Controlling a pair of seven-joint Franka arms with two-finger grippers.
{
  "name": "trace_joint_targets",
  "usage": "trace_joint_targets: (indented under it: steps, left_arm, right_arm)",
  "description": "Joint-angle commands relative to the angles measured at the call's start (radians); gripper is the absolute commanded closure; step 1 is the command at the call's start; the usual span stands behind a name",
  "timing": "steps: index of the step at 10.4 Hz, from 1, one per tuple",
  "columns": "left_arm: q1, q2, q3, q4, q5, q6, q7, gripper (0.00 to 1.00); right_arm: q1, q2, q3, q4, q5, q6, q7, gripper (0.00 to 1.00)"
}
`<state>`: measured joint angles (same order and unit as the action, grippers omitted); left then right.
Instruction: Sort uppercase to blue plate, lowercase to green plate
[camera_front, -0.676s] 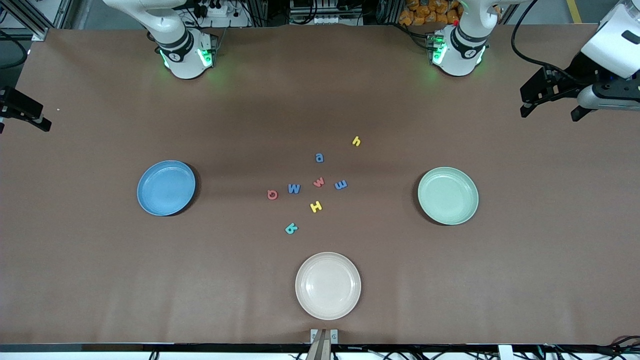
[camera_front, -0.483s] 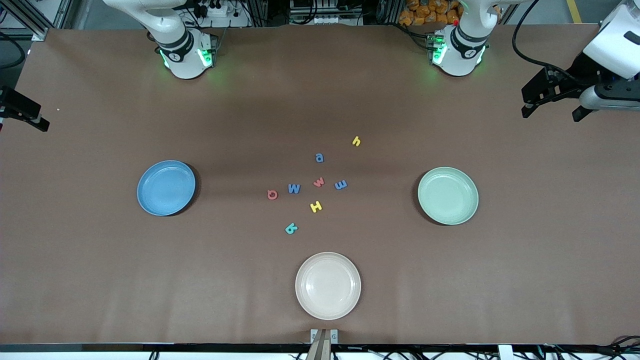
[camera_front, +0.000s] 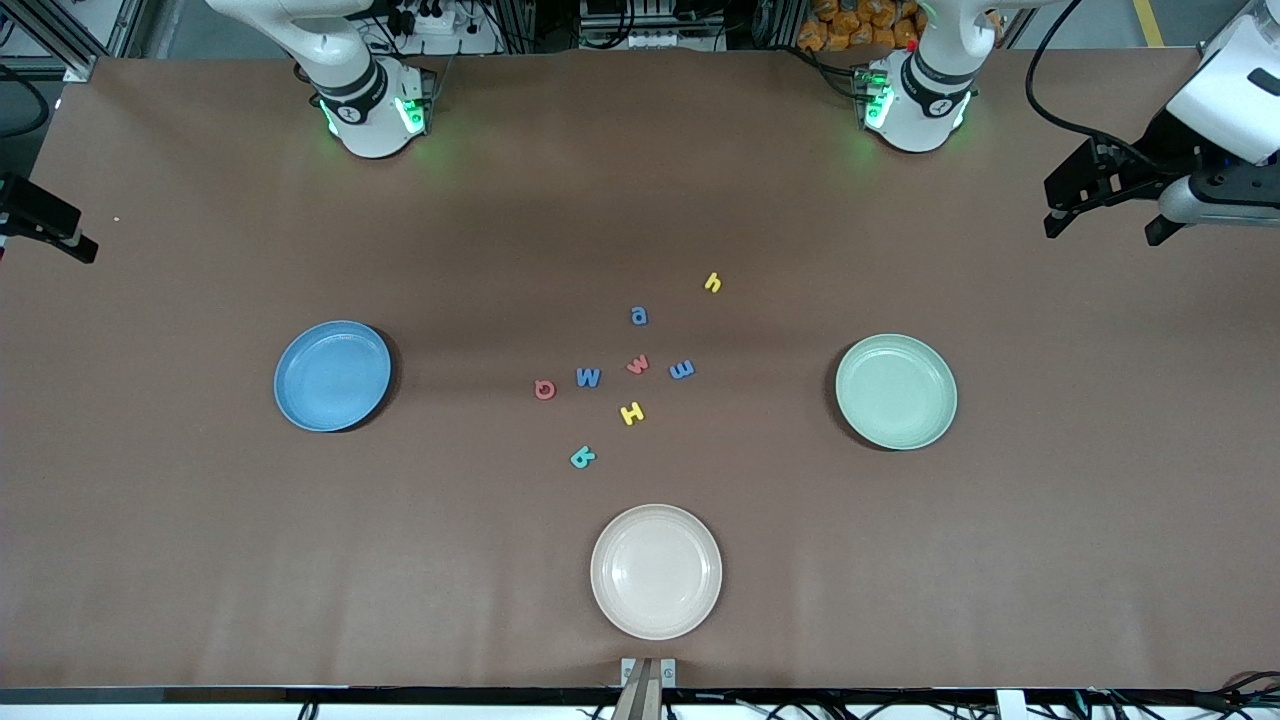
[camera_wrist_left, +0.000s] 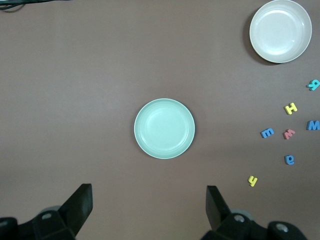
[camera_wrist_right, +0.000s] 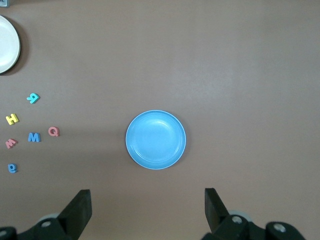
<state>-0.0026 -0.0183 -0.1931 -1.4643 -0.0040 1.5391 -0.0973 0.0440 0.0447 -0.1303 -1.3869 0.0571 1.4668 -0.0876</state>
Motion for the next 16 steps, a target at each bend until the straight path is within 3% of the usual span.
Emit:
trace_joint_targets:
  steps: [1, 4, 7, 9, 12, 16]
  left_arm:
    - [0.007, 0.015, 0.001, -0.002, -0.002, 0.01, 0.027, 0.0]
    - [0.05, 0.018, 0.003, -0.063, -0.019, 0.028, 0.025, 0.0]
    - [0.039, 0.03, -0.008, -0.258, -0.017, 0.203, -0.013, 0.0]
    - [0.009, 0.05, -0.037, -0.336, -0.011, 0.283, -0.103, 0.0]
    - [-0.039, 0.119, -0.095, -0.346, -0.007, 0.337, -0.269, 0.0]
    - [-0.114, 0.213, -0.1, -0.361, 0.015, 0.412, -0.462, 0.0]
  right_arm:
    - [0.002, -0.006, 0.032, -0.004, -0.013, -0.003, -0.008, 0.0]
    - [0.004, -0.003, 0.055, -0.006, -0.032, -0.01, -0.004, 0.0]
    - [0.004, 0.004, 0.075, -0.008, -0.08, -0.072, -0.004, 0.0]
    - [0.002, 0.015, 0.075, -0.017, -0.08, -0.095, -0.004, 0.0]
    - [0.016, 0.023, 0.077, -0.026, -0.079, -0.115, 0.003, 0.0]
    - [0.051, 0.029, 0.086, -0.046, -0.068, -0.08, 0.032, 0.0]
